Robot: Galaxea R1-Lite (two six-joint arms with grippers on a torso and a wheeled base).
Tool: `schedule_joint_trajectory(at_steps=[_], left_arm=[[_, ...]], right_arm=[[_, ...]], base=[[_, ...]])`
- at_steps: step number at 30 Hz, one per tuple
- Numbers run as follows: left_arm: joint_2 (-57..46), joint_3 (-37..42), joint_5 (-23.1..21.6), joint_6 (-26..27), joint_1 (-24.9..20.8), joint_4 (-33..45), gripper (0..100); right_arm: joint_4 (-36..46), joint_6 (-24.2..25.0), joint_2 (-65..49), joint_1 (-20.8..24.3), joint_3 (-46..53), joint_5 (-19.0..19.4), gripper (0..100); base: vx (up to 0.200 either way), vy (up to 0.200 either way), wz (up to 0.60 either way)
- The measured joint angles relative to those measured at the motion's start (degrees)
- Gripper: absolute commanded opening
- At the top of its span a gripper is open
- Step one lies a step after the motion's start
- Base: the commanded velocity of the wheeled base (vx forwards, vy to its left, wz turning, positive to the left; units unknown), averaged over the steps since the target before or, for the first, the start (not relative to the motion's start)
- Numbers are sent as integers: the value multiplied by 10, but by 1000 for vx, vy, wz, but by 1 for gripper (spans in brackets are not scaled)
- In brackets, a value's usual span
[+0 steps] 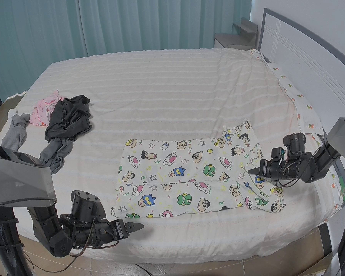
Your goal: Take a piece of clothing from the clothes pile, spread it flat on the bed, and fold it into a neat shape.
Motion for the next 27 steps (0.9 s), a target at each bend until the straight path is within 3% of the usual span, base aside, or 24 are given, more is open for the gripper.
schedule_joint_trajectory(at_steps=[6, 13, 14, 27], left_arm=[[0, 1, 0, 0, 0, 0, 100], [0, 3, 0, 0, -1, 0, 100], [0, 4, 0, 0, -1, -1, 100], [0, 7, 0, 0, -1, -12, 100]], right_arm=[[-98, -30, -17, 25, 93, -5, 0], [-119, -80, -32, 52, 157, -8, 0], [-119, -86, -34, 54, 164, -8, 100], [-146, -106, -47, 82, 226, -28, 100]], base=[[0, 0, 0], [0, 0, 0], [0, 0, 0], [0, 0, 0]])
